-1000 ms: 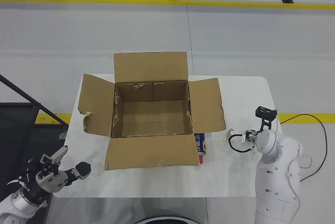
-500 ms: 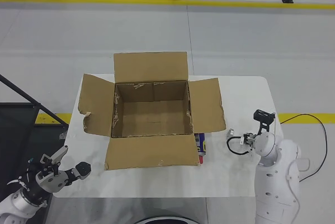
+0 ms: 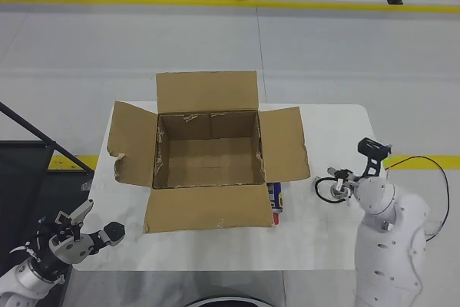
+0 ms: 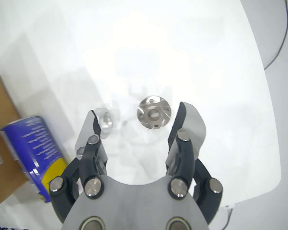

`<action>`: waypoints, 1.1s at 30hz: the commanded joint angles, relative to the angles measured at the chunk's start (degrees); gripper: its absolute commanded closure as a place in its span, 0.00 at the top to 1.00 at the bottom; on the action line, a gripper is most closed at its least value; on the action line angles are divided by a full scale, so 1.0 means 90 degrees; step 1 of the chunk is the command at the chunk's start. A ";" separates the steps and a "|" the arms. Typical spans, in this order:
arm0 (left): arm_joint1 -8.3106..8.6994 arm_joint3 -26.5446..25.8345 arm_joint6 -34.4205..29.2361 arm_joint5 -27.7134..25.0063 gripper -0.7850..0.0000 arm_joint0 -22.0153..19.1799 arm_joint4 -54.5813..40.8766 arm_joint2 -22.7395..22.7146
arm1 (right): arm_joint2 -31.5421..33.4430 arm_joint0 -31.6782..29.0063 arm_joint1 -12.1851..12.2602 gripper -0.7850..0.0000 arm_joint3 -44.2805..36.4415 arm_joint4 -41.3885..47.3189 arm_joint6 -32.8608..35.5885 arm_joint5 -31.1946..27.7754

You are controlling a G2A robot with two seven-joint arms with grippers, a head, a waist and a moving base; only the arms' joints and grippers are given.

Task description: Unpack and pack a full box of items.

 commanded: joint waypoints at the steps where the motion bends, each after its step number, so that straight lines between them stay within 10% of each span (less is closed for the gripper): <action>1: 0.0000 0.0000 0.0000 0.0000 1.00 0.0000 0.0000 0.0000 | 0.0058 0.0050 -0.0022 1.00 -0.0299 0.0847 -0.0122 0.0088; 14: 0.0000 0.0000 0.0000 0.0000 1.00 0.0000 0.0000 0.0000 | 0.0130 0.0453 0.0034 1.00 0.0129 0.4357 -0.0122 -0.0560; 33: 0.0000 0.0000 0.0000 0.0000 1.00 0.0000 0.0000 0.0000 | -0.0662 0.0721 0.0325 1.00 0.0542 0.4814 0.0493 -0.0904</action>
